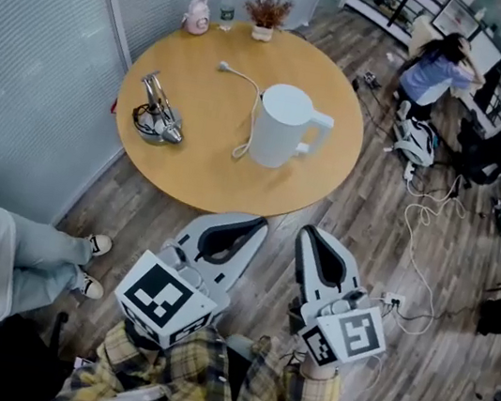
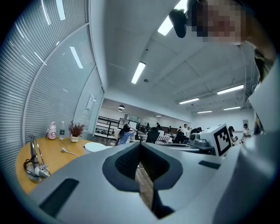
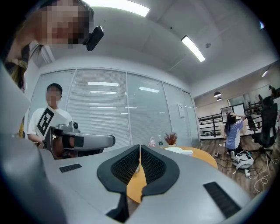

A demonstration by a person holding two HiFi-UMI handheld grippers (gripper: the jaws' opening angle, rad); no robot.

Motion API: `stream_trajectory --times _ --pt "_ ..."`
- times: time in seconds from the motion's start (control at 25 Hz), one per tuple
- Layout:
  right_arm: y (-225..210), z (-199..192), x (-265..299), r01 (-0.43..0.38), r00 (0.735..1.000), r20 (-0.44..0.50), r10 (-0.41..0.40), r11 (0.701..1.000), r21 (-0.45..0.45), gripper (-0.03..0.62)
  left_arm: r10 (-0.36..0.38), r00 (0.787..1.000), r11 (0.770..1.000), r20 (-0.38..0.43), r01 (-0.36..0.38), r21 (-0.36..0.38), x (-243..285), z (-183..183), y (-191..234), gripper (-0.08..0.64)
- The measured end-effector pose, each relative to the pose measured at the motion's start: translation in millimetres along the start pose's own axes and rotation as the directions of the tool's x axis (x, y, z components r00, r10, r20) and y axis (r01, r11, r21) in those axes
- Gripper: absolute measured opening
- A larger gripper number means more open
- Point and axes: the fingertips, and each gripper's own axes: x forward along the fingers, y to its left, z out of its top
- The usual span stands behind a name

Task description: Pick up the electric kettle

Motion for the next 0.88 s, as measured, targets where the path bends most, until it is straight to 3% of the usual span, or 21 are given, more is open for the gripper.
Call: stream_trajectory --times 0.52,0.88 --pt "-29 -13 42 0.086 0.996 -0.019 -0.085 0.995 0.042 0.035 -0.026 0.999 0.999 -0.027 0.025 -0.028 23 2 57 0.003" --pt "-75 -7 85 0.069 0.997 -0.017 -0.069 0.997 0.032 0.036 0.001 1.000 1.000 -0.011 -0.001 -0.014 71 13 92 0.003"
